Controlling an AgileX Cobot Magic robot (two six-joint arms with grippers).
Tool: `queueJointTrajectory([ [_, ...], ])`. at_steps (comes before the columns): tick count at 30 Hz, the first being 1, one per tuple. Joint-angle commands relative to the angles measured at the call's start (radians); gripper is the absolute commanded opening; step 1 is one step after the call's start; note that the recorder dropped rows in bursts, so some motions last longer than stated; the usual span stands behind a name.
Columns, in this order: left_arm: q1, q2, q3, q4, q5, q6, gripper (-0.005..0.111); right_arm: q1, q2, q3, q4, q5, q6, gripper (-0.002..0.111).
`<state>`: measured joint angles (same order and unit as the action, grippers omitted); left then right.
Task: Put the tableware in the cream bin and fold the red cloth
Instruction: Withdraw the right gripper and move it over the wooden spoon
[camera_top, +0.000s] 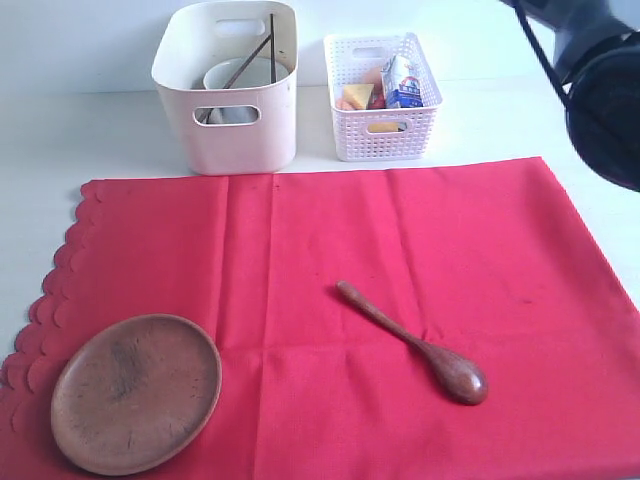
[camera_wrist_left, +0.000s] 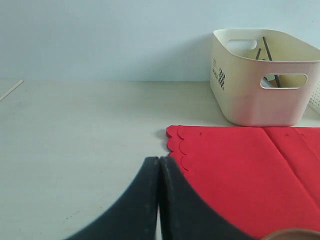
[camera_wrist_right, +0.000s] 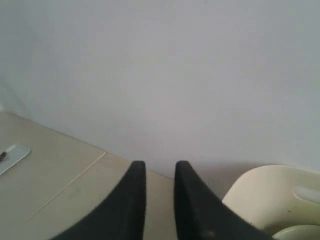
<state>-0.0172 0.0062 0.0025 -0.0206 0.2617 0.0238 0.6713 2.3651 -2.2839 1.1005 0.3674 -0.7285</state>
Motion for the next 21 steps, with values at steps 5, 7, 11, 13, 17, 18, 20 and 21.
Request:
queueJointTrajectory([
  [5, -0.005, -0.006, -0.003, 0.001, -0.006, -0.002, 0.003, -0.004, -0.1, -0.008, -0.24, 0.3, 0.094, 0.0],
  [7, -0.005, -0.006, -0.003, 0.001, -0.006, -0.002, 0.003, -0.004, -0.125, -0.008, -0.251, 0.376, 0.094, 0.0],
  [11, -0.005, -0.006, -0.003, 0.001, -0.006, -0.002, 0.003, -0.004, -0.173, -0.008, -0.367, 0.558, 0.094, 0.0],
  [13, -0.005, -0.006, -0.003, 0.001, -0.006, -0.002, 0.003, -0.004, -0.192, -0.008, -0.41, 0.637, 0.102, 0.0],
  [17, -0.005, -0.006, -0.003, 0.001, -0.006, -0.002, 0.003, -0.004, -0.223, -0.006, -0.43, 0.78, 0.108, 0.0],
  [18, -0.005, -0.006, -0.003, 0.001, -0.006, -0.002, 0.003, -0.002, -0.229, -0.006, -0.43, 0.811, 0.108, 0.0],
  [20, -0.005, -0.006, -0.003, 0.001, -0.006, -0.002, 0.003, 0.004, -0.238, 0.002, -0.434, 0.851, 0.081, 0.0],
  [21, -0.005, -0.006, -0.003, 0.001, -0.006, -0.002, 0.003, 0.004, -0.245, 0.014, -0.436, 0.854, 0.083, 0.0],
])
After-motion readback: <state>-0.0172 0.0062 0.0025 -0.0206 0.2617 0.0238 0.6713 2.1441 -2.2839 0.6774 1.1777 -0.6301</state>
